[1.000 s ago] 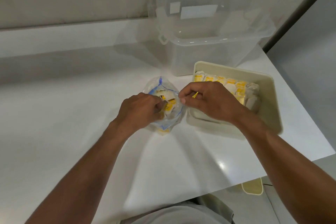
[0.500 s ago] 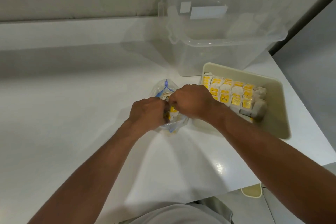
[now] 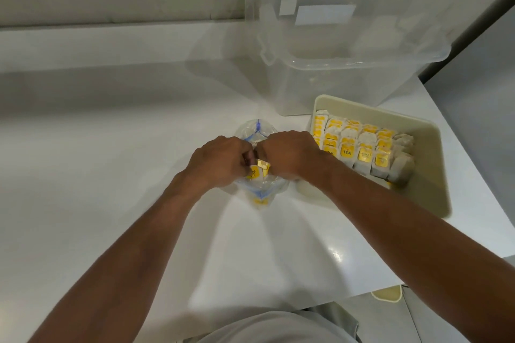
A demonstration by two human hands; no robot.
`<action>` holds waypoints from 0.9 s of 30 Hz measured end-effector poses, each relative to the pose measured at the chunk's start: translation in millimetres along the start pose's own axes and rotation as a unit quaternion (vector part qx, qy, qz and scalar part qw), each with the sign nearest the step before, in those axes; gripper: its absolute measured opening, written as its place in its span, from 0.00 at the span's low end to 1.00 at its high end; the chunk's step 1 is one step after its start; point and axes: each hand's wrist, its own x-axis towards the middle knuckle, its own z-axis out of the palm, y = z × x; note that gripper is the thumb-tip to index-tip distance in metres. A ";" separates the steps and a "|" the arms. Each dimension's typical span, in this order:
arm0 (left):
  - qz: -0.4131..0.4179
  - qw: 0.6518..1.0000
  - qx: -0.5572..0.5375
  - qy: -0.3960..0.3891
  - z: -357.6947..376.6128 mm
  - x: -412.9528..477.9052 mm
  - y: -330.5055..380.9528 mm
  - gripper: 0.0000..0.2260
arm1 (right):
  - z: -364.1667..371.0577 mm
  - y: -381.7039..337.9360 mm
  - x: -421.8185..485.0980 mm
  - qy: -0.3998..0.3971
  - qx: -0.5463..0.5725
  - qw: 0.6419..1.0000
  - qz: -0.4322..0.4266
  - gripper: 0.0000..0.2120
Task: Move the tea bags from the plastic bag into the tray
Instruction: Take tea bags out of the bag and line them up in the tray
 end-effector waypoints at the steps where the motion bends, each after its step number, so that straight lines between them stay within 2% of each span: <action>1: 0.001 1.000 0.001 0.006 -2.9 -0.3 -0.2 0.02 | -1.0 1.3 0.7 -0.005 0.013 1.000 0.000 0.08; 9: 0.019 0.998 0.027 0.051 -20.2 1.1 2.9 0.06 | -9.5 6.5 3.6 -0.036 0.090 0.995 -0.007 0.12; 14: 0.017 0.997 0.047 0.051 -19.9 0.7 6.3 0.07 | -5.0 -1.0 1.5 0.007 0.073 0.997 0.011 0.09; 18: 0.003 0.993 0.081 0.088 -25.2 -1.4 10.5 0.07 | -10.6 2.3 -2.7 0.040 0.117 0.992 0.030 0.09; 21: -0.016 0.991 0.071 0.109 -31.1 -3.5 13.7 0.09 | -19.8 13.2 -7.6 0.077 0.147 0.985 0.038 0.10; 23: -0.013 0.993 0.033 0.112 -34.5 -5.2 14.8 0.06 | -23.6 23.4 -11.1 0.101 0.175 0.979 0.034 0.10; 25: -0.012 0.993 -0.003 0.116 -38.4 -6.8 16.5 0.02 | -26.2 32.6 -14.7 0.097 0.203 0.974 0.016 0.09; 27: -0.016 0.993 0.005 0.121 -42.4 -7.7 19.1 0.02 | -29.7 39.6 -18.1 0.078 0.228 0.971 -0.011 0.09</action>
